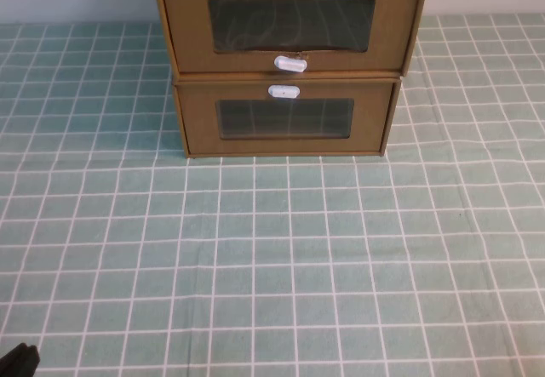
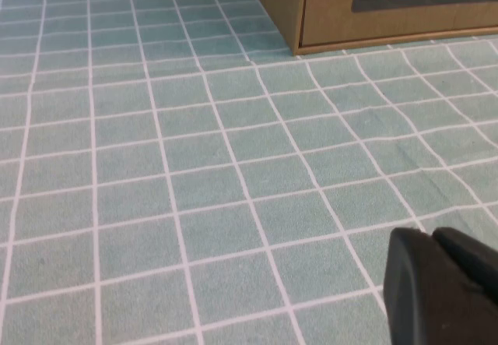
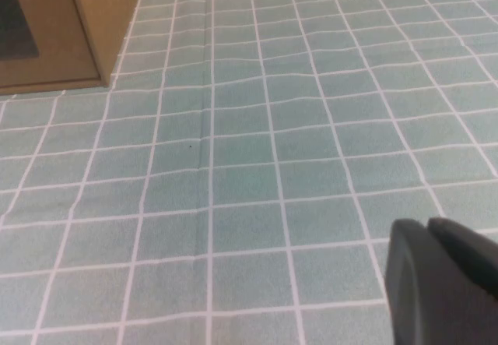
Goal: Open the shoe box
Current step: 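Pull the top drawer of the cardboard box fully open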
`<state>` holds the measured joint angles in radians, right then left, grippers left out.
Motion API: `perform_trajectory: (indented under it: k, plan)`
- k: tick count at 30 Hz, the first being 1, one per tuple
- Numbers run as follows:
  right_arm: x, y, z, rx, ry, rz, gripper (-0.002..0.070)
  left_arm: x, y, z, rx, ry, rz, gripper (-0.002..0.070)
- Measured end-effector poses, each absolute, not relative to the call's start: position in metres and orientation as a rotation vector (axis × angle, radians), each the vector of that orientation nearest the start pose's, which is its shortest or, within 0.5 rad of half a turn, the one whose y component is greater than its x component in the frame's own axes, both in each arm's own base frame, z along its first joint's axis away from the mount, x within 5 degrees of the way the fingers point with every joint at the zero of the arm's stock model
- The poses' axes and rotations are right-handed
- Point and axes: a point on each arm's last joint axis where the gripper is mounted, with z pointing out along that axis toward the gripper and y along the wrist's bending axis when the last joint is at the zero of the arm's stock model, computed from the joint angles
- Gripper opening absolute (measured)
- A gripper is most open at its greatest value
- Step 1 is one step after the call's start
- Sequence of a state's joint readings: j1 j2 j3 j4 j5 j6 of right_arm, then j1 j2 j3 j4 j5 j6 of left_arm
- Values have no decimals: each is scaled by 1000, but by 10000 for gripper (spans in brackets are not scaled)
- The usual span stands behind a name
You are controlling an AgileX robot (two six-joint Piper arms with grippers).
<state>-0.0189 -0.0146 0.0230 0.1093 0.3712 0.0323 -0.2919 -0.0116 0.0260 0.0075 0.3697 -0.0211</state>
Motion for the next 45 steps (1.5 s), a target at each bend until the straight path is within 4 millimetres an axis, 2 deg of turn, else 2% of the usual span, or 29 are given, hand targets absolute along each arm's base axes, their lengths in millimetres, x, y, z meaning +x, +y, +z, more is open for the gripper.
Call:
perform_trajectory:
  k: [37, 41, 45]
  plan:
    - [53, 3, 173, 118, 1857, 120, -13, 52, -15, 178, 270, 1786, -186, -6]
    - [55, 2, 182, 119, 1759, 116, -13, 54, -16, 189, 254, 1663, -201, -5]
    - [56, -1, 209, 132, 1461, 110, -13, 53, -16, 211, 224, 1418, -227, -5]
